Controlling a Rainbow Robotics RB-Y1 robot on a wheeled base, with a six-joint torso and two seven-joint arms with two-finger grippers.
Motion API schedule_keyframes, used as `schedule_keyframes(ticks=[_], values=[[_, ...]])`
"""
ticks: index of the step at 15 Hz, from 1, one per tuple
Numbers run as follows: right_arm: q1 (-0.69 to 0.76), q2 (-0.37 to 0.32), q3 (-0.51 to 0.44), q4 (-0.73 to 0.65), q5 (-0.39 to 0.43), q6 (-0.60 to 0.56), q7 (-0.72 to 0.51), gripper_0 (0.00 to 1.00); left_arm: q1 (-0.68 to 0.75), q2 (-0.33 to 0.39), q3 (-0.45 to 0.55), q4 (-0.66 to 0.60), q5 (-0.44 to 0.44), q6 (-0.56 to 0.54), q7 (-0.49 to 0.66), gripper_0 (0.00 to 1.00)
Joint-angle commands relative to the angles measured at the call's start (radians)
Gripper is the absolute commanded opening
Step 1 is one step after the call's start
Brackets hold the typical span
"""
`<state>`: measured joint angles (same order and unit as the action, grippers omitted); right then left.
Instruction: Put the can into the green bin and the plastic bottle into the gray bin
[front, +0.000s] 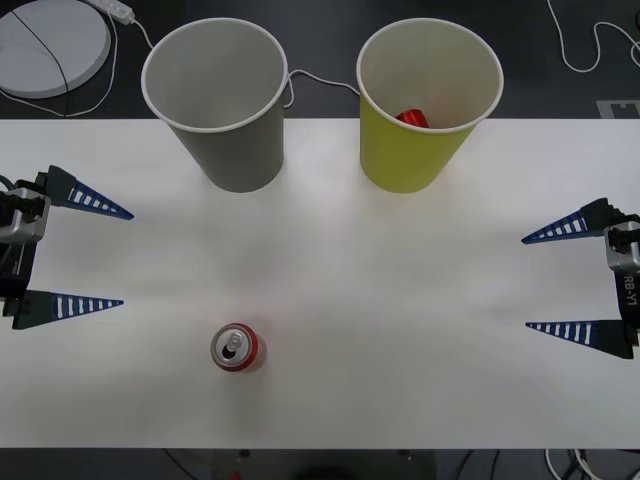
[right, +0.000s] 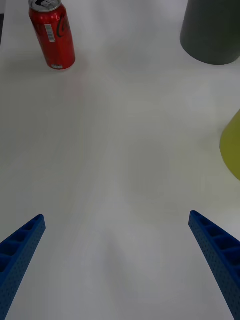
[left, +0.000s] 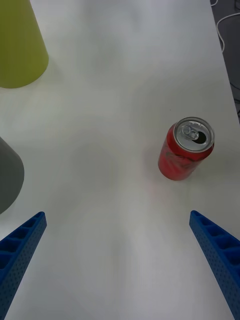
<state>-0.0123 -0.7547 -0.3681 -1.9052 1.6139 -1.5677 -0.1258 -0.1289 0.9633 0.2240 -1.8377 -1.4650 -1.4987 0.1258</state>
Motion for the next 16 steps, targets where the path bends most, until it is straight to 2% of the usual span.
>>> schedule_keyframes(ticks=[1, 4, 6, 13, 16], values=[[0.0, 0.0, 0.0, 0.0, 0.0, 0.0, 0.0, 1.0, 0.0, 0.0, 0.0, 0.0, 0.0, 0.0, 0.0, 1.0], [0.0, 0.0, 0.0, 0.0, 0.0, 0.0, 0.0, 1.0, 0.0, 0.0, 0.0, 0.0, 0.0, 0.0, 0.0, 1.0], [0.0, 0.0, 0.0, 0.0, 0.0, 0.0, 0.0, 1.0, 0.025, 0.011, -0.011, 0.015, -0.046, -0.012, -0.005, 1.0], [0.0, 0.0, 0.0, 0.0, 0.0, 0.0, 0.0, 1.0, 0.071, 0.014, -0.012, 0.029, -0.008, -0.002, -0.037, 1.0], [0.0, 0.0, 0.0, 0.0, 0.0, 0.0, 0.0, 1.0, 0.084, 0.012, -0.038, 0.104, 0.049, 0.021, -0.138, 1.0]])
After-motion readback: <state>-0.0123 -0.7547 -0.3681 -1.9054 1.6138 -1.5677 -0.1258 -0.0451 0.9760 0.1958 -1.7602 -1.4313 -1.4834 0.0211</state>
